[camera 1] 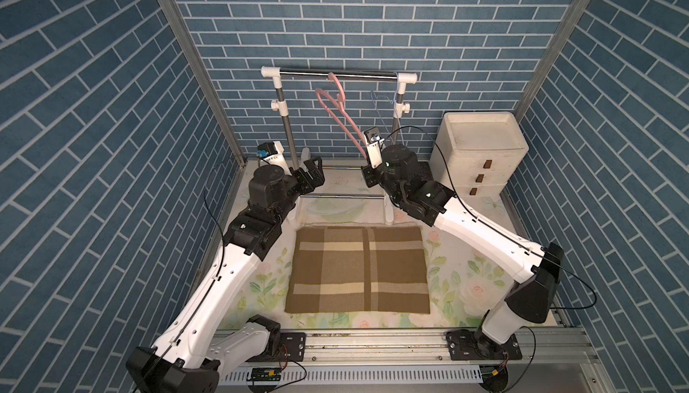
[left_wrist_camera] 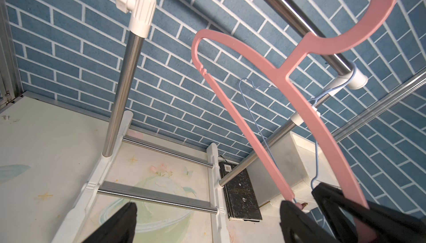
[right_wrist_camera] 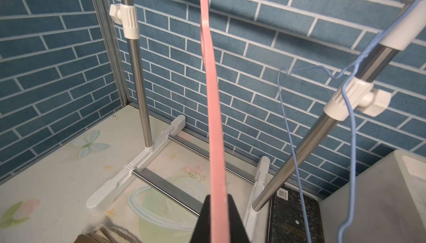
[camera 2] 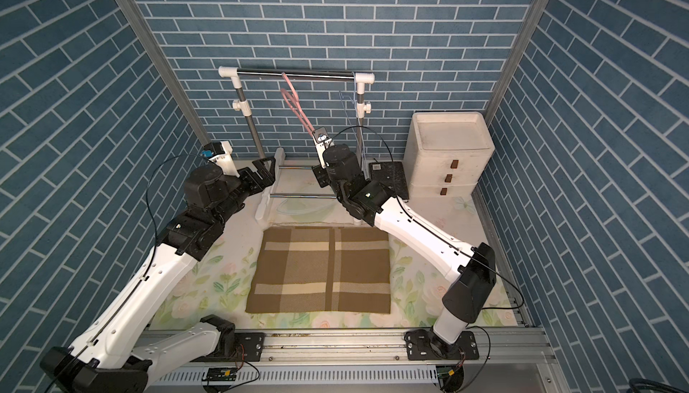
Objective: Hang the scarf on the hanger
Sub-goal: Pick up the hanger from the clothesline.
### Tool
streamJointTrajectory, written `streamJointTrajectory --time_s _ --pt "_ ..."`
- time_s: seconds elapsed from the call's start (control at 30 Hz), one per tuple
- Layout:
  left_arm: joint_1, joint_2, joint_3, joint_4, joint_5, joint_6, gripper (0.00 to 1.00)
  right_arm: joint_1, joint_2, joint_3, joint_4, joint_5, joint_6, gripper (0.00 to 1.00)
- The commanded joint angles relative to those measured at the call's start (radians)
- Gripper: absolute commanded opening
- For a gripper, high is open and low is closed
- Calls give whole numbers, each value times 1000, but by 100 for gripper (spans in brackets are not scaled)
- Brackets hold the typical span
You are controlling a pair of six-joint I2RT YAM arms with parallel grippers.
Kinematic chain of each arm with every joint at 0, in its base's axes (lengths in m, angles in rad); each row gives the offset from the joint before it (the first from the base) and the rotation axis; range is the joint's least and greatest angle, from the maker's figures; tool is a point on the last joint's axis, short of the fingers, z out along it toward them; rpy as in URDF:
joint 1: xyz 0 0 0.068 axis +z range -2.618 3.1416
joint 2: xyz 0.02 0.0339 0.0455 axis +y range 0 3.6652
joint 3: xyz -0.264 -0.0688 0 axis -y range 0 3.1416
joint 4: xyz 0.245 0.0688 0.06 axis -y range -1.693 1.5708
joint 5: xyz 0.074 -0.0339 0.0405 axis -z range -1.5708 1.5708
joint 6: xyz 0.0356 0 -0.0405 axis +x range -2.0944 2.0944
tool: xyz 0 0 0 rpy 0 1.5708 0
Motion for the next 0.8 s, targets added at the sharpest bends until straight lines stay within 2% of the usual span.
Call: streamJointTrajectory --time_s 0.0,0.2,0.27,0.33,0.6,0.77 --pt "-6 -6 46 -57 56 -23 98 53 -64 -125 87 219 -94 0" --pt "-6 2 96 -6 153 -126 96 171 -158 -432 303 464 -214 0" --pt "-6 3 96 29 161 -155 95 208 -171 -505 369 537 -270 0" --pt "-6 16 95 45 146 -163 90 236 -181 -562 425 586 -321 0" --pt "-6 97 62 30 119 -222 82 323 -198 -613 449 653 -351 0" --pt "-6 109 17 98 173 -250 65 338 -175 -607 450 668 -360 0"
